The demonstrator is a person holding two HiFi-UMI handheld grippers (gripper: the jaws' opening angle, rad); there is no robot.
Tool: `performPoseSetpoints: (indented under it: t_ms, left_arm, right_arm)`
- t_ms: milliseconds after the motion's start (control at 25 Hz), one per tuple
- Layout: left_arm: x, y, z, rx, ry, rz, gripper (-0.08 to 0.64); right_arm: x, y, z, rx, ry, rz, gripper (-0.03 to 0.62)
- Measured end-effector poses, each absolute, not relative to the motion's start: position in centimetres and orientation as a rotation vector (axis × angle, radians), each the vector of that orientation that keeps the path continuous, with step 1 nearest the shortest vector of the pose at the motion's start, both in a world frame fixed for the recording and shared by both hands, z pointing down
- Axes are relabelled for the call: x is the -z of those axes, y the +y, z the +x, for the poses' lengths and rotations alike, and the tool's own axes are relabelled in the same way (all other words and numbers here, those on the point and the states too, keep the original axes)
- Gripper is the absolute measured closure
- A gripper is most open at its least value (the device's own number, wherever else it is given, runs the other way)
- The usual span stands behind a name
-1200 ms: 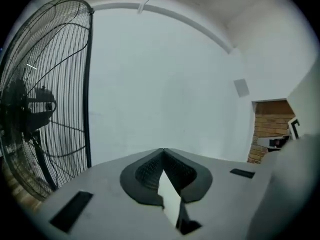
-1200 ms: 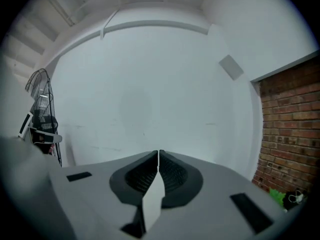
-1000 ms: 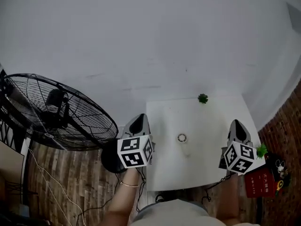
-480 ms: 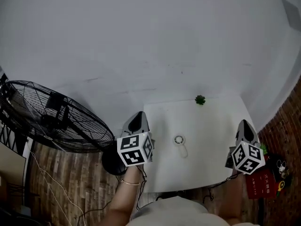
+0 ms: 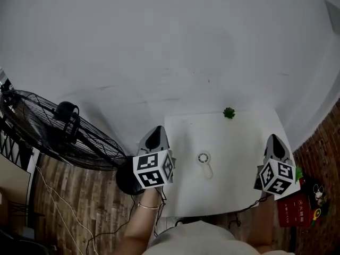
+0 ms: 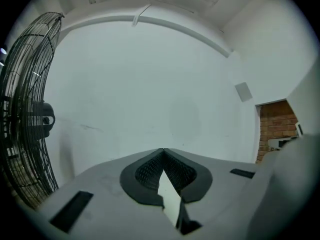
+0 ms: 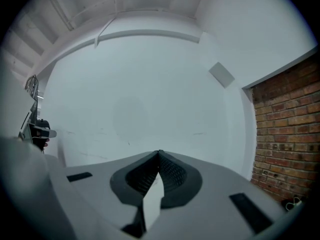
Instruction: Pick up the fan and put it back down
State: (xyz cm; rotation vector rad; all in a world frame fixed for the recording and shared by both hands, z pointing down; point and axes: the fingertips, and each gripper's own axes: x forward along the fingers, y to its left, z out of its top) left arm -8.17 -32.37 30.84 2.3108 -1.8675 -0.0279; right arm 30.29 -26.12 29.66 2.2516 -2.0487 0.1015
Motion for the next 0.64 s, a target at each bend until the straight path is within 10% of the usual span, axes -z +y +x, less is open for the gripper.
performPoseSetpoints:
  t_ms: [640]
  left_arm:
    - [-32.1, -32.6, -8.6, 0.023, -1.856, 2.28, 0.551]
  right_arm:
    - [-30.3, -26.7, 29.4, -0.134, -2.073, 2.219, 0.592]
